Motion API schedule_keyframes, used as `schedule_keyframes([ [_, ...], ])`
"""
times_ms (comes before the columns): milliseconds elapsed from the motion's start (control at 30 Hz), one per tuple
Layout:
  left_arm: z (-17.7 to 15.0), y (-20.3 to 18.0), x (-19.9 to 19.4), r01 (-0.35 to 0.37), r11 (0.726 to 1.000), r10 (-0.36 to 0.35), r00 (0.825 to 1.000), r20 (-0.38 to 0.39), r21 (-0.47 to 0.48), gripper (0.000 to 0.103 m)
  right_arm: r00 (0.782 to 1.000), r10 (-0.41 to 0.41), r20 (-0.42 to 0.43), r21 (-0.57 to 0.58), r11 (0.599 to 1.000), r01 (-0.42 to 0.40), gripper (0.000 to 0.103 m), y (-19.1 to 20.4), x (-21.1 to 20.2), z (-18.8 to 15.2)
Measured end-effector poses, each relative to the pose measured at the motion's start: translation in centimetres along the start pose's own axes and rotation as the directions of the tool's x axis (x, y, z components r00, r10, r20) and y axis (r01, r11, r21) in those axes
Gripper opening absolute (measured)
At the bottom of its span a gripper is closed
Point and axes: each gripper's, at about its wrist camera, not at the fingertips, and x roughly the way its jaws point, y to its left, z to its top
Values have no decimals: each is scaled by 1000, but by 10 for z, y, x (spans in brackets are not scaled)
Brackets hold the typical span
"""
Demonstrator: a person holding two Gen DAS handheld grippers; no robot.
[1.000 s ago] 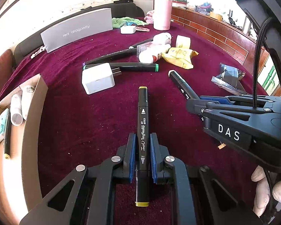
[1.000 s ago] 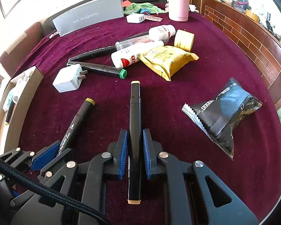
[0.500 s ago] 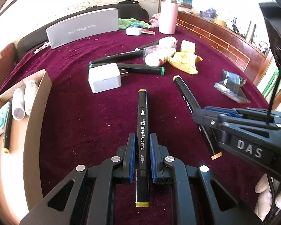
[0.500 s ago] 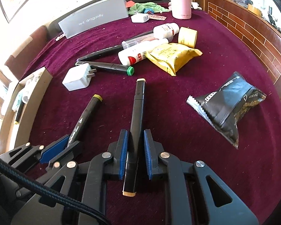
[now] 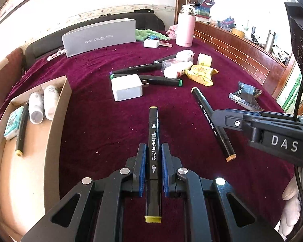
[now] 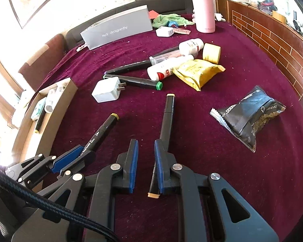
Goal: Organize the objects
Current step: 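Carry both held black markers over to the cardboard tray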
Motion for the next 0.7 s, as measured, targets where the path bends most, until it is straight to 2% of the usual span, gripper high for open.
schedule_keyframes([
  [233, 0, 24, 2, 58, 994, -59, 998, -10, -89, 12, 1000, -7, 1, 11, 1000, 7, 15, -3, -3, 1],
  [267, 0, 25, 3, 68, 993, -70, 997, -11, -94, 12, 1000, -25, 7, 28, 999, 25, 20, -8, -2, 2],
  [367, 3, 24, 10, 68, 993, -71, 997, -24, -97, 12, 996, -89, 22, 47, 995, 88, 44, -17, 0, 6],
  [400, 3, 23, 12, 63, 993, -66, 997, -29, -95, 12, 994, -110, 22, 44, 993, 109, 47, -18, 3, 8],
  [567, 9, 15, 29, 27, 998, -32, 996, -79, -63, 12, 993, -118, -15, 7, 993, 118, 47, -11, 24, 17],
  [700, 8, 4, 30, -20, 1000, 21, 996, -83, 6, 12, 979, -190, -68, -52, 981, 187, 46, 1, 50, 17],
])
